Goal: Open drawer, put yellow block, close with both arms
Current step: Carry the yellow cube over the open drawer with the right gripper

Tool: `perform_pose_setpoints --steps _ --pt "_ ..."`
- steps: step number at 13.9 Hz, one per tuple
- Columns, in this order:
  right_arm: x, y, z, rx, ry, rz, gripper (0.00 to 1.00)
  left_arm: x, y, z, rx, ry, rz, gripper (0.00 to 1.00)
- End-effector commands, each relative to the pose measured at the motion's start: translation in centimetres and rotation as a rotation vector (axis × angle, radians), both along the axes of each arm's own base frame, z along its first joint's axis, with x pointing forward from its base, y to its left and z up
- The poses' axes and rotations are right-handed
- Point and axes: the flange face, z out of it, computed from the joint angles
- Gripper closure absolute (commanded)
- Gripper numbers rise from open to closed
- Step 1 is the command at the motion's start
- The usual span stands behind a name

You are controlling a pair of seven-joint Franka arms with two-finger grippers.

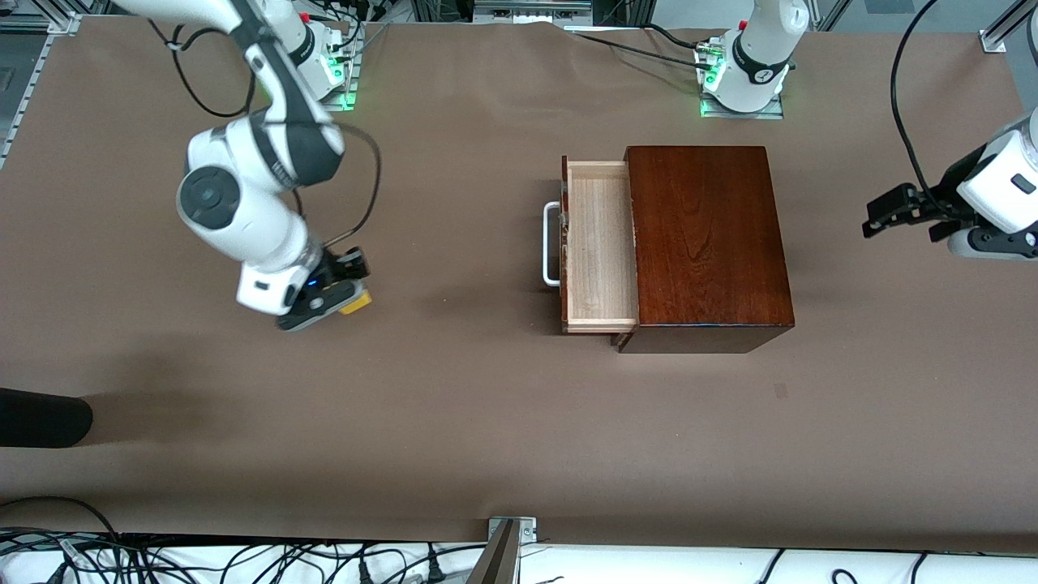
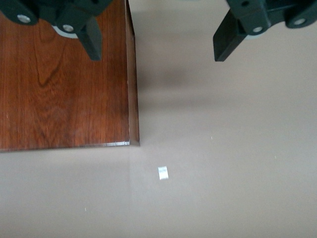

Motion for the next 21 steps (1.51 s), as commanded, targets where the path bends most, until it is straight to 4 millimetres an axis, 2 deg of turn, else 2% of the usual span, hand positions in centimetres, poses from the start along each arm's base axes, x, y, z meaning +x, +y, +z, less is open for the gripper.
perform_pose_setpoints --steps 1,2,3,5,6,8,9,10,12,13,17,20,21 --pt "-2.4 8.9 5.2 0.029 -0.065 0.194 1.00 -1.0 0.7 -0.4 -0.018 -0.025 -0.009 0.00" --pt "-3.4 11.4 5.9 0.014 -0.095 0.251 1.00 -1.5 1.4 0.1 -0.014 -0.020 0.006 0.00" --pt "-4.8 14.4 6.9 -0.003 -0.131 0.326 1.00 -2.3 1.1 0.8 -0.010 0.010 0.000 0.00" --pt "-9.4 21.8 7.9 -0.069 -0.167 0.504 1.00 -2.7 1.0 2.0 -0.011 0.017 -0.003 0.00" --pt "-11.4 25.3 7.9 -0.092 -0.180 0.572 1.00 -2.7 1.0 1.9 -0.009 0.018 -0.002 0.00" --pt "-15.2 31.6 6.3 -0.112 -0.197 0.684 1.00 -2.4 1.1 1.4 -0.007 0.009 -0.003 0.00" --pt "-16.9 33.8 6.0 -0.147 -0.212 0.731 1.00 -2.7 1.1 0.9 -0.005 -0.012 -0.003 0.00" --pt "-17.4 34.8 5.6 -0.175 -0.203 0.750 1.00 -3.2 0.8 1.0 -0.005 -0.032 -0.011 0.00" --pt "-19.1 37.1 3.0 -0.193 -0.193 0.854 1.00 -3.5 1.0 0.8 -0.006 -0.029 -0.008 0.00" --pt "-19.3 37.8 2.4 -0.213 -0.213 0.890 1.00 -3.5 1.1 0.7 -0.005 -0.029 -0.005 0.00" --pt "-18.7 39.1 0.1 -0.198 -0.235 0.973 1.00 -3.5 0.4 0.6 -0.004 0.005 -0.014 0.00" --pt "-18.2 39.5 -2.0 -0.186 -0.247 1.002 1.00 -1.8 -0.1 1.3 -0.004 -0.005 -0.024 0.00" --pt "-17.9 39.4 -2.4 -0.193 -0.244 1.005 1.00 -1.8 -0.1 1.5 -0.004 0.004 -0.024 0.00"
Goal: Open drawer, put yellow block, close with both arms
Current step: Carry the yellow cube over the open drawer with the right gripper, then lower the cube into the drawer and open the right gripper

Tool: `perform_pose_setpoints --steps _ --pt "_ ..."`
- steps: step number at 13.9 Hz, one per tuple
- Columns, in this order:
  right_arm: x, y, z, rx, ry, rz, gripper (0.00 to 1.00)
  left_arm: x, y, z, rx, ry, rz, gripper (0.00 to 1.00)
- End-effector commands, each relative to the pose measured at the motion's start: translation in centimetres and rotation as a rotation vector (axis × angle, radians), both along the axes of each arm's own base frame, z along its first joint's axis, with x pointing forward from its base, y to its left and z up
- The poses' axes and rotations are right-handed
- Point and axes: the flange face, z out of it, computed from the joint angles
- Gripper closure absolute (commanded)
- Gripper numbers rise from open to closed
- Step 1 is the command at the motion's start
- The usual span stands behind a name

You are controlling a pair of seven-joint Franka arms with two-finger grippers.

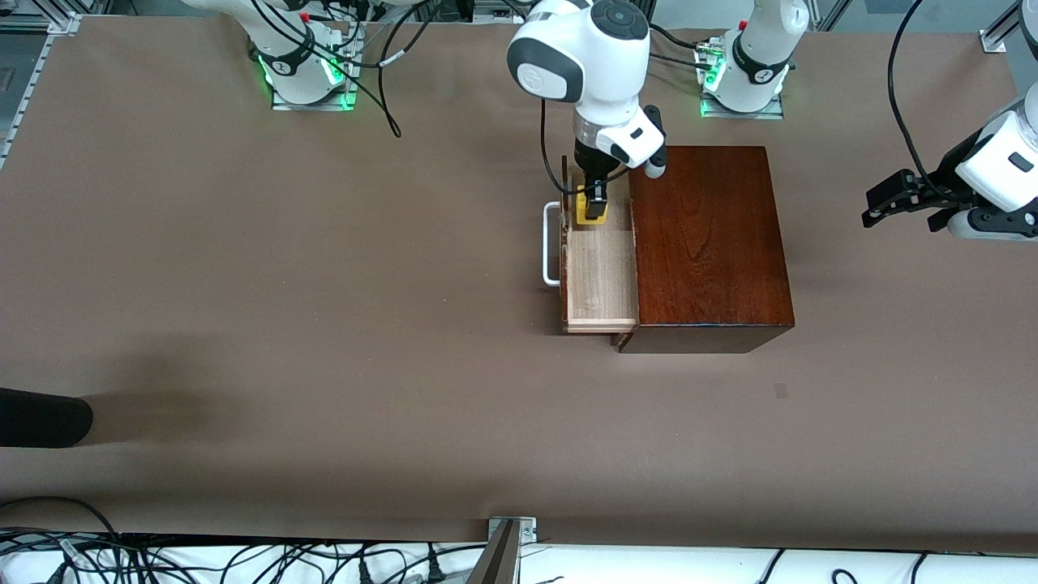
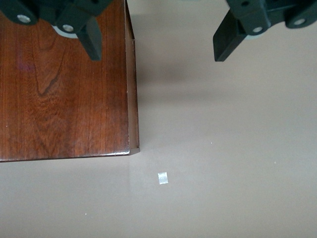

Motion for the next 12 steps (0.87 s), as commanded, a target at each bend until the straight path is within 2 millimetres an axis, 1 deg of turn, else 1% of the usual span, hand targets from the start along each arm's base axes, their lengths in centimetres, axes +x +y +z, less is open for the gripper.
perform_pose_setpoints --steps 1,3,7,8,12 --pt "0.7 0.4 -0.6 -0.007 -0.020 0.031 1.00 0.7 -0.3 0.7 -0.002 0.014 -0.023 0.00" --pt "1.3 0.0 -1.5 -0.023 -0.007 0.036 1.00 0.7 -0.5 0.9 0.026 0.010 -0.033 0.00" --pt "2.2 -0.5 -3.6 -0.038 0.014 0.034 1.00 0.8 -0.3 0.9 0.024 0.010 -0.035 0.00" --pt "2.4 -0.6 -3.7 -0.039 0.015 0.032 1.00 0.8 -0.3 0.9 0.024 0.010 -0.036 0.00" --pt "2.4 -0.6 -5.2 -0.047 0.026 0.030 1.00 0.7 0.1 0.7 0.021 0.018 -0.031 0.00"
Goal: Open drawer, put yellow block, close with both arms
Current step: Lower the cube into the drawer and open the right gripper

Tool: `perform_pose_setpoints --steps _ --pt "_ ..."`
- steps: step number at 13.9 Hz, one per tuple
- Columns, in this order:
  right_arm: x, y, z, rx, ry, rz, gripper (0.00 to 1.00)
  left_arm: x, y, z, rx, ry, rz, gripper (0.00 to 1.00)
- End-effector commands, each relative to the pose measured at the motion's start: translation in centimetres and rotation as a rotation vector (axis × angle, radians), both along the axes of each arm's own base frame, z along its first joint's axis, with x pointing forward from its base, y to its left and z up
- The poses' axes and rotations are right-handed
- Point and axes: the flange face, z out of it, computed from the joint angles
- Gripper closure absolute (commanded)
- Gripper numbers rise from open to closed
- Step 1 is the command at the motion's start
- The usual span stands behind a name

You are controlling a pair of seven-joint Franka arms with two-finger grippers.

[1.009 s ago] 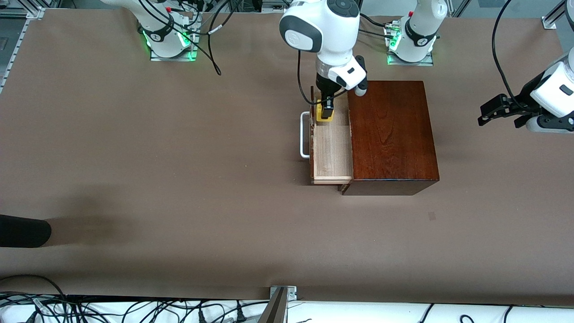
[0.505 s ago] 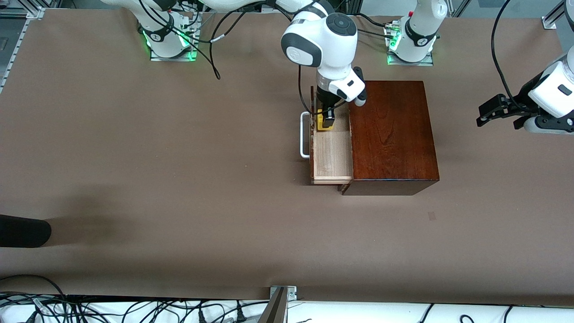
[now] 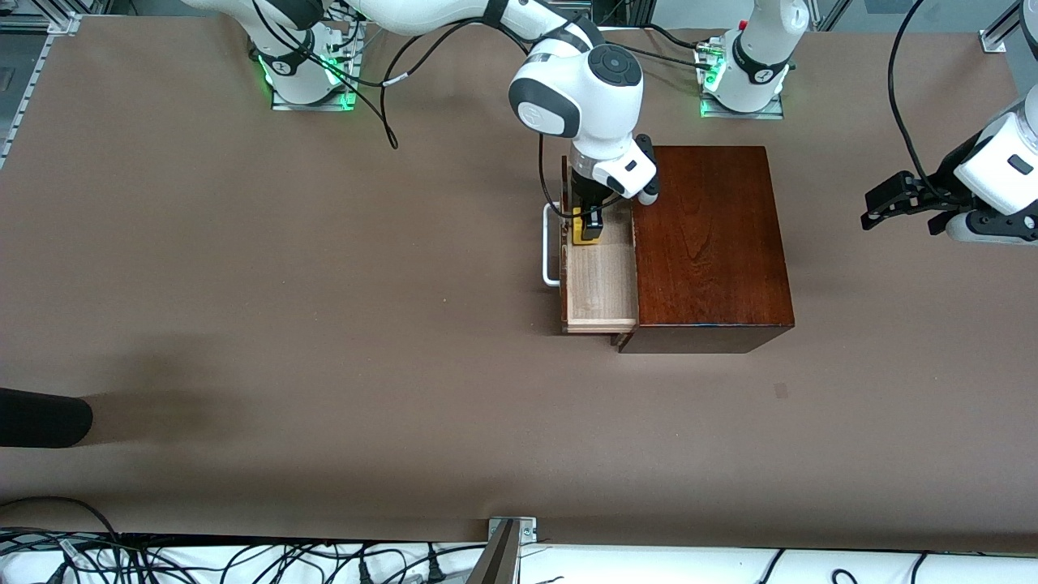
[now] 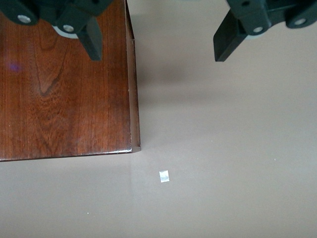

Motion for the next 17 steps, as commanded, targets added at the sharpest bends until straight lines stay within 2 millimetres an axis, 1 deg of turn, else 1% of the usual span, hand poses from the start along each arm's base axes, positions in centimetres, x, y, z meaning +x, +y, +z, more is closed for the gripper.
perform_pose_setpoints --steps 1,4,5,6,7,9,10,12,13,15,16,17 --pt "0.8 -0.3 -0.8 -0.020 0.006 0.014 1.00 0.2 0.5 0.4 0.016 0.011 -0.020 0.00" --pt "0.8 -0.3 -0.7 -0.015 0.004 0.010 1.00 0.2 0.6 0.3 0.016 0.016 -0.017 0.00" --pt "0.8 -0.2 -0.8 -0.013 0.003 0.009 0.82 0.2 0.6 0.3 0.016 0.016 -0.017 0.00" --pt "0.7 -0.2 -0.6 -0.011 0.007 -0.001 0.05 0.2 0.6 0.3 0.016 0.016 -0.017 0.00" --pt "0.6 -0.3 -0.3 -0.005 0.016 -0.026 0.00 0.2 0.6 0.3 0.016 0.016 -0.018 0.00" --pt "0.6 -0.3 0.2 0.001 0.017 -0.035 0.00 0.2 0.5 0.4 0.016 0.014 -0.018 0.00" --pt "0.9 -0.5 1.2 0.015 0.018 -0.045 0.00 0.2 0.5 0.4 0.016 0.014 -0.018 0.00" --pt "3.1 -2.2 4.1 0.061 0.024 -0.094 0.00 0.2 0.5 0.4 0.016 0.019 -0.018 0.00" --pt "3.9 -3.0 6.3 0.083 0.008 -0.109 0.00 0.2 0.5 0.4 0.016 0.019 -0.018 0.00" --pt "7.0 -6.4 10.6 0.143 0.031 -0.191 0.00 0.1 0.5 0.4 0.016 0.020 -0.018 0.00" --pt "8.7 -8.5 13.0 0.175 0.024 -0.233 0.00 0.1 0.4 0.4 0.016 0.020 -0.020 0.00" --pt "10.8 -10.9 14.9 0.199 0.012 -0.273 0.00 0.1 0.4 0.4 0.013 0.022 -0.021 0.00"
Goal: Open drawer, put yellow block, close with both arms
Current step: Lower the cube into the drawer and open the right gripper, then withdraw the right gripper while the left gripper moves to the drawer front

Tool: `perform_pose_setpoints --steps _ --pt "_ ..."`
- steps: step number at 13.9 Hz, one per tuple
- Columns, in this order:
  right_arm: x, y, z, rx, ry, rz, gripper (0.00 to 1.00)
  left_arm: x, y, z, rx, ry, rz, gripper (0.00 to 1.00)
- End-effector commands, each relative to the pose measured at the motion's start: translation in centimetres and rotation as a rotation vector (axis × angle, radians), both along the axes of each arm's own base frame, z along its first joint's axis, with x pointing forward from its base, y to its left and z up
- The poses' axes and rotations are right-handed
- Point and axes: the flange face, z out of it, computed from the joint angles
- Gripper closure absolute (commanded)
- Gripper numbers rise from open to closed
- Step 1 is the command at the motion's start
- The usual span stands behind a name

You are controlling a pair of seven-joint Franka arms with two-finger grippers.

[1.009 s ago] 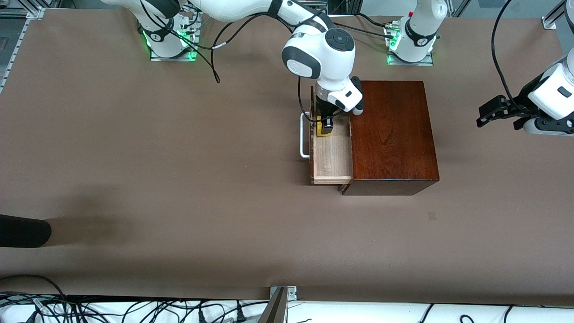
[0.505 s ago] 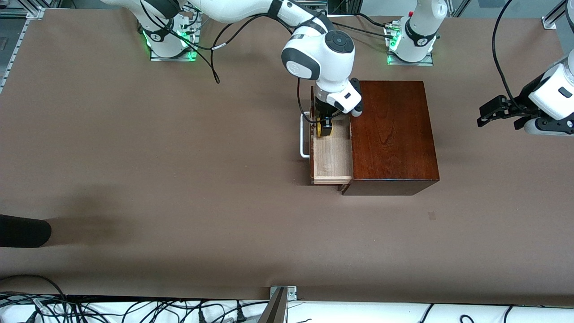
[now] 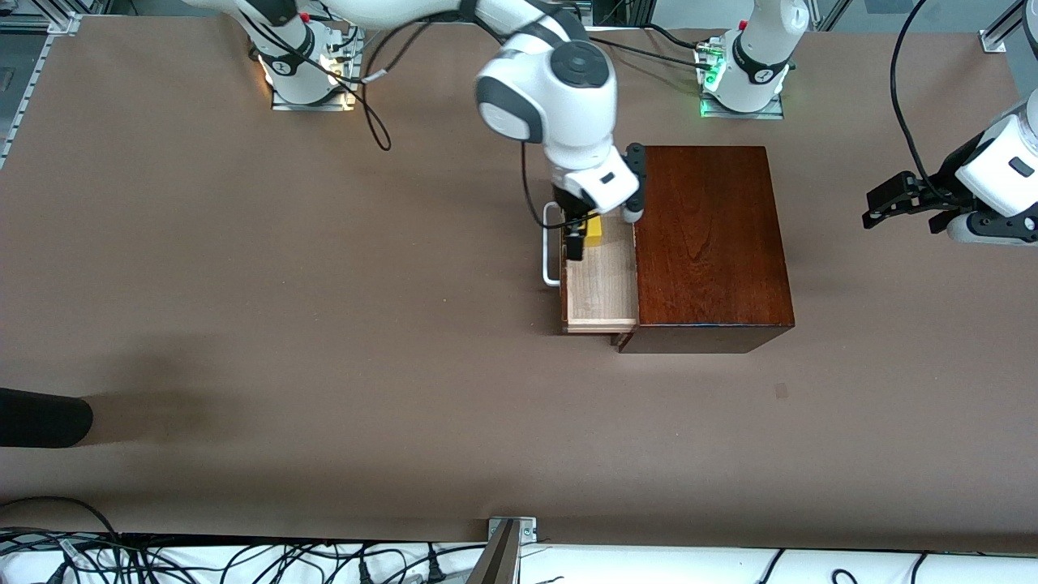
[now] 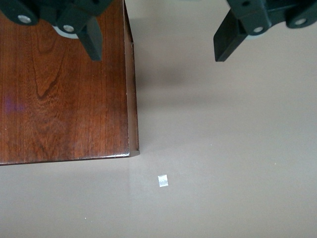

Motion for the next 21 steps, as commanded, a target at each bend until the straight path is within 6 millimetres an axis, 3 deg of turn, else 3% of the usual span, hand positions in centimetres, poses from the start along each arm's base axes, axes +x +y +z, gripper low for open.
perform_pose_setpoints --steps 1,2,5,7,9,12,15,18,21 --pt "4.3 -6.5 6.2 0.060 -0.009 -0.108 0.00 -0.2 -0.5 0.7 0.004 0.024 -0.051 0.00" --pt "5.9 -9.2 8.3 0.077 -0.035 -0.150 0.00 -0.7 -1.3 0.6 -0.004 0.066 -0.122 0.00" --pt "10.8 -17.8 12.1 0.196 0.030 -0.306 0.00 -2.7 -6.7 0.3 -0.040 0.176 -0.459 0.00" --pt "12.1 -22.7 14.6 0.221 0.045 -0.383 0.00 -3.2 -10.9 0.1 -0.089 0.188 -0.656 0.00" --pt "13.1 -29.1 15.7 0.192 0.046 -0.481 0.00 -3.6 -15.6 -1.4 -0.160 0.214 -0.755 0.00" --pt "11.1 -36.5 16.9 0.151 0.066 -0.603 0.00 -5.5 -25.1 -3.0 -0.408 0.262 -0.864 0.00" --pt "8.0 -44.0 17.6 0.132 0.148 -0.759 0.00 -3.6 -32.2 -4.5 -0.524 0.295 -0.962 0.00" --pt "7.4 -49.5 17.9 0.096 0.181 -0.849 0.00 -3.0 -36.1 -5.8 -0.569 0.297 -1.027 0.00" --pt "5.3 -52.7 17.4 0.079 0.192 -0.903 0.00 -1.7 -38.4 -7.8 -0.602 0.185 -1.127 0.00"
